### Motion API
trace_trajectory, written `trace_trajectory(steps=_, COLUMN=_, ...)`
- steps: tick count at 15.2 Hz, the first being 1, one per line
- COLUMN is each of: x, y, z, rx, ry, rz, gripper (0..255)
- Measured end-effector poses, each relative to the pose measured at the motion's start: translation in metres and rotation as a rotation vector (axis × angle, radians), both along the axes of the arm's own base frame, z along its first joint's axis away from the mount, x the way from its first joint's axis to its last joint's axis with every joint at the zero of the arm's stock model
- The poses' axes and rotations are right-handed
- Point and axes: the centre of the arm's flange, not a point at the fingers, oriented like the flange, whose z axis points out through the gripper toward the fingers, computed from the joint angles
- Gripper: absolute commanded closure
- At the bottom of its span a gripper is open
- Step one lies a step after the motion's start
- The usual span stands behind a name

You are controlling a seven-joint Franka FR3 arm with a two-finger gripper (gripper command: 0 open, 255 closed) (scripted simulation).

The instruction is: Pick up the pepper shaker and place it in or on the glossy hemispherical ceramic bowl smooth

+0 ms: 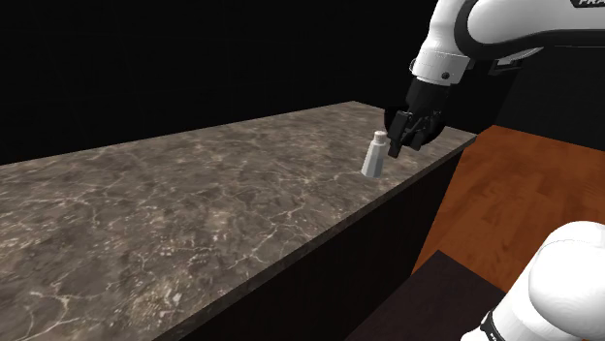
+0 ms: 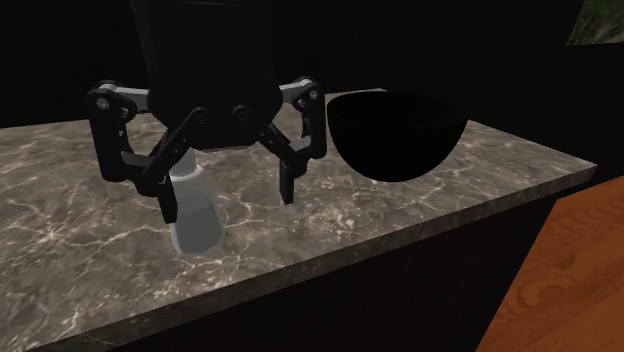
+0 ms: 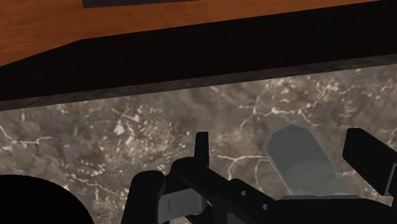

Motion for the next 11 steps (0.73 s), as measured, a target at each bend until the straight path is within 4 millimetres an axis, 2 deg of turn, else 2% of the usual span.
trace_trajectory(steps=2, x=0.003, y=0.004, z=0.005, rx=-0.010, ry=0.000, rz=-0.001, gripper=0)
trace_trajectory(steps=8, x=0.032, y=0.056, z=0.053, rx=-0.118, ry=-0.007, rz=-0.006, gripper=0)
trace_trajectory(steps=11, x=0.037, y=0.062, z=0.048, rx=-0.130, ry=-0.008, rz=-0.008, gripper=0)
